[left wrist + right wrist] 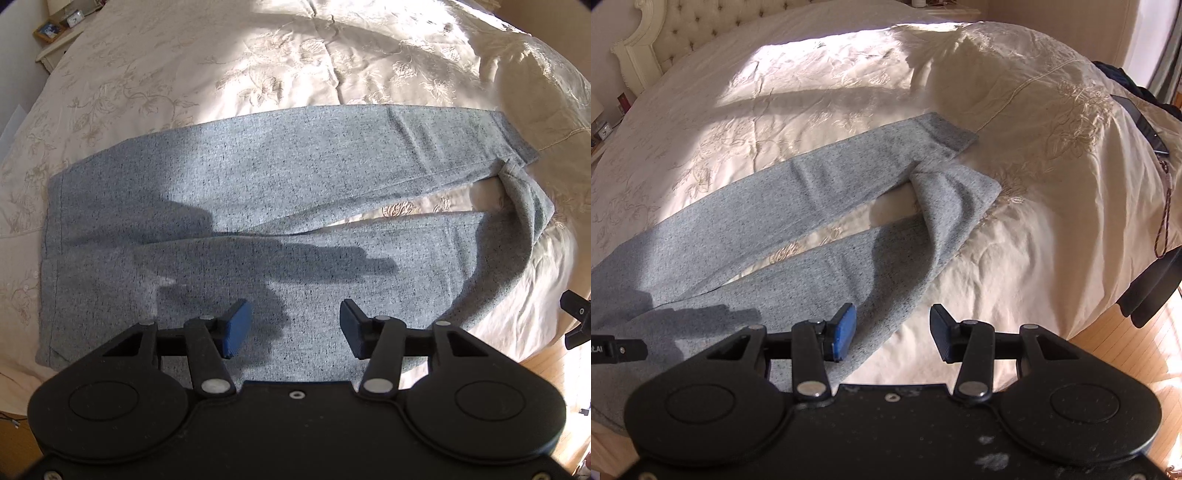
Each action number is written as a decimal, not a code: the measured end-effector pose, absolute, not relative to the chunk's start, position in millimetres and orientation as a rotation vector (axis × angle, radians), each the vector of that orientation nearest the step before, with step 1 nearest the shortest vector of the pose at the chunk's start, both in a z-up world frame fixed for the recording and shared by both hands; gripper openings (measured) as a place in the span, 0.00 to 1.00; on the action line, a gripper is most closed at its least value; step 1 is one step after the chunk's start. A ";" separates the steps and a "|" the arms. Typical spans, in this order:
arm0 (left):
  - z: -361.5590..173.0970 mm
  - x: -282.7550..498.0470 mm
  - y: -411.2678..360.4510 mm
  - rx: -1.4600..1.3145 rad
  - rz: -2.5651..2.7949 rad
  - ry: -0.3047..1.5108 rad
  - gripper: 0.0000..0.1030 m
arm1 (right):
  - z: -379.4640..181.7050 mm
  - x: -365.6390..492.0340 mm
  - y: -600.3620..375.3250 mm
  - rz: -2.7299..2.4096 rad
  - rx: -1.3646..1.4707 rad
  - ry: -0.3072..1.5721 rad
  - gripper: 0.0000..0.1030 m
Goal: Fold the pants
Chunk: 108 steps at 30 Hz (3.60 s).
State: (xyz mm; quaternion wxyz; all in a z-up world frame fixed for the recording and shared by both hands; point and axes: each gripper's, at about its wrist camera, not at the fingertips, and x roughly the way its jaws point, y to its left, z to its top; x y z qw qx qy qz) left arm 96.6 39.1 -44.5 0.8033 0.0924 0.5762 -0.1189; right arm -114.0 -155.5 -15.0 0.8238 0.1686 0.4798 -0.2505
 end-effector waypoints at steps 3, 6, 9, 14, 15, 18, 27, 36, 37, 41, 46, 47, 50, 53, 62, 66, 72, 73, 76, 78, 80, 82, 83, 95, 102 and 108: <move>-41.2 96.6 22.6 0.196 -0.249 1.219 0.56 | -20.5 -114.8 -187.3 -0.556 0.359 1.006 0.46; -44.6 94.7 3.5 0.171 -0.218 1.238 0.56 | -31.7 -108.2 -221.3 -0.555 0.351 1.016 0.46; -50.8 88.6 -22.1 0.146 -0.194 1.271 0.56 | -42.2 -97.5 -253.7 -0.529 0.322 1.033 0.46; -55.7 78.7 -61.6 0.147 -0.173 1.286 0.56 | -66.7 -75.0 -314.0 -0.463 0.321 1.056 0.45; -55.7 77.2 -67.3 0.153 -0.167 1.285 0.56 | -72.2 -69.8 -324.4 -0.454 0.321 1.062 0.44; -54.8 76.1 -78.6 0.165 -0.133 1.277 0.56 | -89.3 -54.3 -353.5 -0.432 0.313 1.061 0.44; -53.2 73.2 -80.0 0.150 -0.003 1.281 0.56 | -136.5 -15.2 -388.9 -0.348 0.350 1.102 0.43; -56.8 73.5 -86.8 0.141 0.006 1.293 0.56 | -116.9 -13.8 -383.7 -0.286 0.469 1.026 0.04; -57.0 74.4 -88.9 0.144 -0.008 1.293 0.56 | -108.0 -20.5 -382.9 -0.287 0.470 1.009 0.04; -57.7 75.1 -98.7 0.165 -0.053 1.289 0.56 | -80.6 -50.0 -384.7 -0.350 0.481 0.990 0.04; -58.7 73.4 -106.7 0.187 -0.101 1.290 0.56 | -88.4 -91.3 -394.0 -0.494 0.504 1.074 0.04; -58.9 73.2 -107.5 0.191 -0.106 1.291 0.56 | -96.8 -97.8 -395.7 -0.515 0.510 1.103 0.04; -57.8 71.1 -105.6 0.194 -0.113 1.288 0.56 | -118.4 -108.9 -401.0 -0.566 0.534 1.174 0.04; -56.4 69.8 -101.4 0.190 -0.104 1.284 0.56 | -122.1 -110.2 -401.8 -0.572 0.546 1.199 0.11; -57.4 72.4 -89.9 0.153 -0.053 1.286 0.56 | -104.9 -62.4 -423.6 -0.433 0.513 1.011 0.28; -57.2 73.6 -87.0 0.150 -0.037 1.284 0.56 | -123.9 -25.4 -439.8 -0.387 0.522 1.053 0.30; -60.7 79.6 -81.8 0.129 -0.015 1.297 0.56 | -137.7 -12.5 -452.9 -0.276 0.612 1.121 0.32; -61.7 81.3 -80.8 0.125 -0.013 1.301 0.56 | -137.4 -13.0 -452.4 -0.264 0.618 1.110 0.30; -63.5 85.5 -79.7 0.118 -0.005 1.301 0.56 | -126.1 -17.2 -445.1 -0.243 0.611 1.094 0.03; -63.6 87.3 -78.8 0.113 -0.001 1.294 0.56 | -116.1 -15.7 -440.5 -0.275 0.585 1.059 0.03; -63.3 89.2 -76.7 0.102 0.004 1.278 0.56 | -109.8 -11.9 -441.1 -0.332 0.570 1.035 0.02; -64.7 91.7 -74.8 0.096 0.010 1.266 0.56 | -109.6 -5.8 -448.1 -0.400 0.562 1.010 0.01; -66.1 93.2 -74.0 0.093 0.012 1.261 0.56 | -111.4 -1.2 -449.7 -0.425 0.542 1.007 0.01; -83.2 93.4 -82.3 0.120 -0.029 1.284 0.56 | -132.3 -12.4 -465.2 -0.322 0.604 1.146 0.38; -89.2 94.4 -85.0 0.105 -0.114 1.275 0.56 | -146.3 -11.7 -456.3 -0.204 0.673 1.127 0.16; -105.0 100.7 -92.2 0.143 -0.107 1.219 0.56 | -120.7 3.0 -452.7 -0.300 0.603 1.026 0.02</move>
